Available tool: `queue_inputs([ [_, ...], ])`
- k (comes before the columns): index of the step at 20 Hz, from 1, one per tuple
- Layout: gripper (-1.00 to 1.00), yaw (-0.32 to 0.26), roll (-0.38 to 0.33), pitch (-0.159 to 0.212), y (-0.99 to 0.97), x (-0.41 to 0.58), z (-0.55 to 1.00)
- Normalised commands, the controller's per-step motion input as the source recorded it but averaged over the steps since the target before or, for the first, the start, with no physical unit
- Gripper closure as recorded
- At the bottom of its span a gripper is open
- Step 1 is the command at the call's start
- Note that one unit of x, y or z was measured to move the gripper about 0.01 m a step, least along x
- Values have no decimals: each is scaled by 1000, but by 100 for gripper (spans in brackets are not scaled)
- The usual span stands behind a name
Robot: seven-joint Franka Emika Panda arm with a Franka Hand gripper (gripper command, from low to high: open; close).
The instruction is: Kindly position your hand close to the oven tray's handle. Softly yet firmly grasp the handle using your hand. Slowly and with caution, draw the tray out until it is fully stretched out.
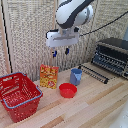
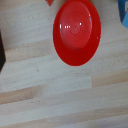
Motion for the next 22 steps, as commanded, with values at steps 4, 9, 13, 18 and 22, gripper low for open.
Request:
queue_inputs([
  [4, -100, 183, -197, -79, -156, -84, 0],
  [9, -100, 217, -237, -66, -179, -55, 0],
  [13, -100, 197, -245, -69, -211, -23, 0],
  [18, -100, 101, -323, -8, -305, 17, -22],
  [22, -100, 39, -375, 26, -284, 29, -1],
])
